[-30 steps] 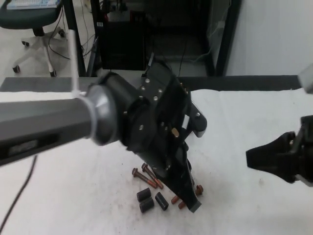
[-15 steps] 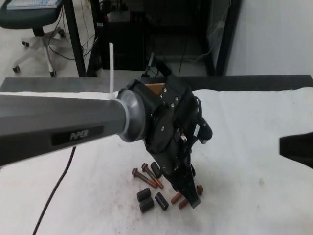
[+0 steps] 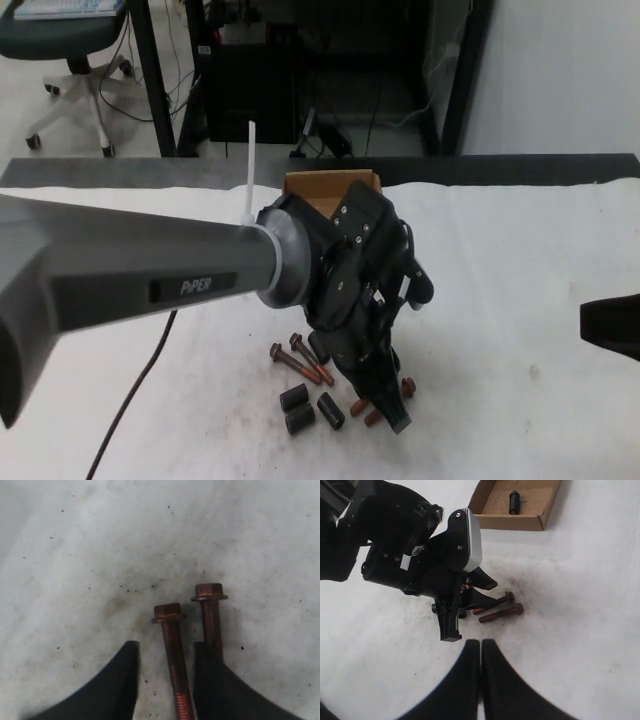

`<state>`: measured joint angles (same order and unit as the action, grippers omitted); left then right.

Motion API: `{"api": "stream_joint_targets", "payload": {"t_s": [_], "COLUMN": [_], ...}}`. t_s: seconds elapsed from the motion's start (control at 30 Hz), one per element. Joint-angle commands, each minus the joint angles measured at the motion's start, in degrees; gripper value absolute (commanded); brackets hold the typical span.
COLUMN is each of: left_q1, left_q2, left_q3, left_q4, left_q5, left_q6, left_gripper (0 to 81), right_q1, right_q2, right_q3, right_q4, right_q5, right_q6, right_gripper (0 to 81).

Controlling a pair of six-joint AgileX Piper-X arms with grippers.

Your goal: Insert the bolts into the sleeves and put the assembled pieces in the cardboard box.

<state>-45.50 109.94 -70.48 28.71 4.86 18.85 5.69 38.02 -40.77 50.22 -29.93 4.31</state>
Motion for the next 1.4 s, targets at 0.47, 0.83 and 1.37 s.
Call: {"api": "stream_joint_targets", "payload": {"t_s": [0.47,0.83,1.37], "left_q1": [-0.2,-0.2,-0.2], "left_q2": [2.6,3.7,4.9], "left_q3": [-1.0,-1.0,-1.0], "left_q4": [-1.7,-1.3,-2.8], "left_q5": [-0.7,-0.7,-0.7], "left_q6": [-5.2,-5.2,-4.8], "left_gripper": [33.6,33.6,0.6], "right_q1": [-0.3,-0.3,-0.3], "right_q2": [-0.6,-0.6,-0.6], "right_q3": [-0.1,-0.1,-0.1], "right_q4": [0.1,0.1,0.6], "right_q5": [-0.9,-0.9,-0.9], "right_q6": [-0.5,-0.5,-0.4], "right_gripper": [0.8,0.8,0.8]}}
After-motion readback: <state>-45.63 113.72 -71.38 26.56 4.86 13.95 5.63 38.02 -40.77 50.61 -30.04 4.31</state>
